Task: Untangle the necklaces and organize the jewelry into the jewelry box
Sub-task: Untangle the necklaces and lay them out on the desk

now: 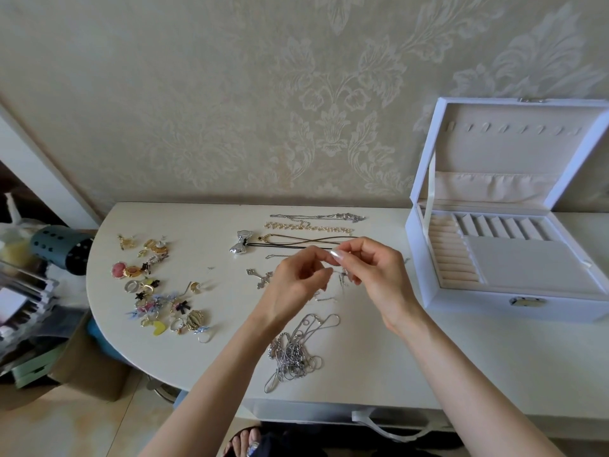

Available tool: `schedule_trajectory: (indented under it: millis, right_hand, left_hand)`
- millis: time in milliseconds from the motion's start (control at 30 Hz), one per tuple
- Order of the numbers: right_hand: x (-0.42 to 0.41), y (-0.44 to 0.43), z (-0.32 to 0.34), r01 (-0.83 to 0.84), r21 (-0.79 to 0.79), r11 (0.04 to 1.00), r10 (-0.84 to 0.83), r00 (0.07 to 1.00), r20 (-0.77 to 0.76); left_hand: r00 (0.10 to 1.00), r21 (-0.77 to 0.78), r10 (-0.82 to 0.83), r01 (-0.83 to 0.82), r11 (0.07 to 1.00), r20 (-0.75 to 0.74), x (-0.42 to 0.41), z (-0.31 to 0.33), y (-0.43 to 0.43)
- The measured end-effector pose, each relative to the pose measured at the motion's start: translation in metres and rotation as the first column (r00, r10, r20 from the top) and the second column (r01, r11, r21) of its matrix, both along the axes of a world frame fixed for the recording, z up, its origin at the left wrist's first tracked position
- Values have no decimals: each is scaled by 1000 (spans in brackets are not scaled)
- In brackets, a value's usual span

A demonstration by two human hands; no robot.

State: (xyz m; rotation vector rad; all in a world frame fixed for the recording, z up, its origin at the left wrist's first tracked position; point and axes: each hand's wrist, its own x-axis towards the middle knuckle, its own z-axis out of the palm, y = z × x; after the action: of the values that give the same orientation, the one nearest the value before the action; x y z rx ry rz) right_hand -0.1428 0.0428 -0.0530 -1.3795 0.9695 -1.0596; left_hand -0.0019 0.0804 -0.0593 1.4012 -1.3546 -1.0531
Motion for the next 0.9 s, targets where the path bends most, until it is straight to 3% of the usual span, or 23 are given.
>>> schedule_trajectory:
  millis: [200, 467, 733, 900]
  right_hand:
    - [1, 0, -2, -23, 37, 999, 23, 1000, 13]
    - [0, 1, 1, -47, 2, 999, 47, 999, 3]
    - [3, 3, -1, -78, 48, 996, 75, 995, 63]
    - [3, 2, -1, -58, 47, 997, 54, 994, 98]
  left_hand:
    - [999, -42, 36, -37, 998, -15, -1, -2, 0]
    - [995, 21, 100, -100, 995, 24, -1, -2, 0]
    - [875, -159, 223, -169, 973, 431, 1, -8, -6]
    - [924, -117, 248, -223, 968, 291, 3, -8, -4]
